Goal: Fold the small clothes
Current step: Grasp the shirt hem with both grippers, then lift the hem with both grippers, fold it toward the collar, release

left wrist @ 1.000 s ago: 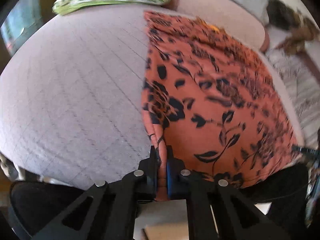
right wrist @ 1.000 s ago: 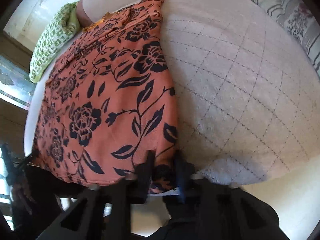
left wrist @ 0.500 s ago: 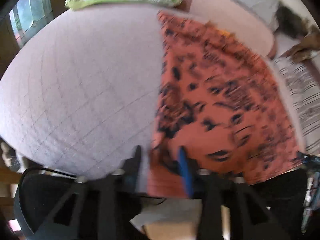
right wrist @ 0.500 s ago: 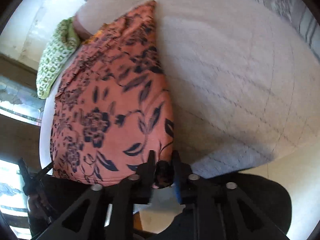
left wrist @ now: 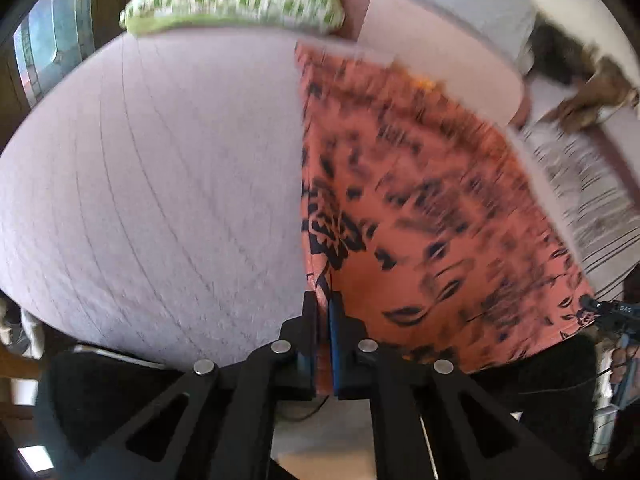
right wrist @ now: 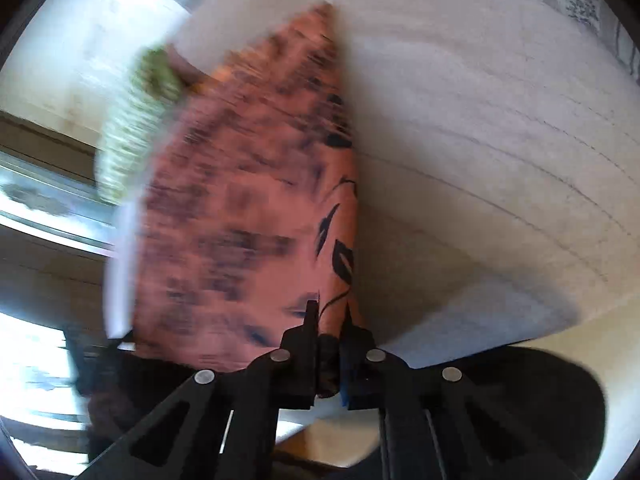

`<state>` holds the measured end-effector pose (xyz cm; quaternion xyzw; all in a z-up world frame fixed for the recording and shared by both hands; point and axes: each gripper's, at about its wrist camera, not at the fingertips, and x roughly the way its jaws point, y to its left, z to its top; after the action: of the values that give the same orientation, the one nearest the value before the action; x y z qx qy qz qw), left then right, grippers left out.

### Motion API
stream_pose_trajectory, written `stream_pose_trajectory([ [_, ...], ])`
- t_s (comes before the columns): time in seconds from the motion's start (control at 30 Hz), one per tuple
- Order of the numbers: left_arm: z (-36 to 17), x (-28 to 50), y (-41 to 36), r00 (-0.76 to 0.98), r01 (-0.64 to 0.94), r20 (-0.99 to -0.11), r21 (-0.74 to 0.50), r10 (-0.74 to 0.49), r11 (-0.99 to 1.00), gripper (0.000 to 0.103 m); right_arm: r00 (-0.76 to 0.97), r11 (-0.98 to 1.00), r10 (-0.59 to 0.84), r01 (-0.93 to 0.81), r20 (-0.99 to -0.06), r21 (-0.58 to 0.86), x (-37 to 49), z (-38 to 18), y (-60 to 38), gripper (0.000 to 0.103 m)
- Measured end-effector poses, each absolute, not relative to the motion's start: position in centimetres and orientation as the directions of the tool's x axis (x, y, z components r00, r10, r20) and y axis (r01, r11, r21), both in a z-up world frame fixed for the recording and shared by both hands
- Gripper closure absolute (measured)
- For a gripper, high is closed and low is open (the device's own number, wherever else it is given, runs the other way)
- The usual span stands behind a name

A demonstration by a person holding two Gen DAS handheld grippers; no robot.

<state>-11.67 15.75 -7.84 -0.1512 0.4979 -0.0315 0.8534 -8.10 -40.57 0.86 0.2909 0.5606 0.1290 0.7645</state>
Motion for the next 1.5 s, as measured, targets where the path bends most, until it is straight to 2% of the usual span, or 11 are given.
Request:
stream_pose_trajectory([
  [0.27, -12.0, -11.0, 15.8, 0.386, -0.177, -0.911, -0.226, -0.144, 0.958, 0.082, 0.246, 0.817, 0.463, 0.254, -0.852, 0.518, -8.1, -3.1, -43.0, 0.082],
  [0.33, -11.5, -11.1, 15.3, 0.409, -0.158, -0.900, -0.236, -0.154, 0.959, 0.059, 0.287, 0.826, 0.450, 0.227, -0.846, 0.516, -8.5, -2.1, -42.9, 0.053],
  [0.37, -11.3, -11.0, 15.1, 0.420, -0.154, -0.894, -0.238, -0.155, 0.959, 0.038, 0.304, 0.832, 0.434, 0.225, -0.848, 0.506, -8.6, -1.6, -43.0, 0.020],
  [0.4, -11.0, -10.8, 14.9, 0.433, -0.152, -0.890, -0.231, -0.145, 0.961, 0.032, 0.331, 0.842, 0.409, 0.222, -0.850, 0.492, -8.6, -1.1, -43.1, 0.015],
  [0.53, -12.4, -9.8, 14.5, 0.399, -0.167, -0.911, -0.180, -0.100, 0.969, 0.034, 0.280, 0.835, 0.435, 0.229, -0.856, 0.500, -7.2, -2.5, -42.3, 0.024],
  [0.6, -12.0, -10.0, 14.2, 0.401, -0.145, -0.913, -0.149, -0.080, 0.978, 0.086, 0.221, 0.840, 0.455, 0.216, -0.863, 0.498, -6.9, -3.7, -41.7, 0.074],
  [0.63, -11.8, -10.0, 14.4, 0.399, -0.130, -0.908, -0.195, -0.128, 0.972, 0.099, 0.211, 0.835, 0.469, 0.211, -0.858, 0.508, -6.8, -3.7, -41.4, 0.082],
  [1.1, -8.7, -6.7, 15.6, 0.417, -0.105, -0.872, -0.327, -0.257, 0.939, 0.099, 0.264, 0.714, 0.635, 0.159, -0.726, 0.682, -5.6, -1.2, -41.8, 0.094],
  [1.43, 3.5, 11.2, 18.3, 0.671, -0.077, -0.682, -0.455, -0.291, 0.887, 0.094, 0.583, 0.535, 0.691, -0.016, -0.427, 0.845, 15.5, 6.9, -43.4, 0.094],
  [1.47, 3.0, 13.5, 18.6, 0.681, -0.108, -0.680, -0.460, -0.271, 0.881, 0.081, 0.609, 0.520, 0.672, 0.017, -0.421, 0.854, 18.1, 5.9, -43.8, 0.093],
  [1.5, 1.7, 16.7, 18.7, 0.677, -0.136, -0.692, -0.454, -0.252, 0.880, 0.046, 0.621, 0.495, 0.665, 0.050, -0.415, 0.868, 21.3, 4.0, -44.2, 0.082],
])
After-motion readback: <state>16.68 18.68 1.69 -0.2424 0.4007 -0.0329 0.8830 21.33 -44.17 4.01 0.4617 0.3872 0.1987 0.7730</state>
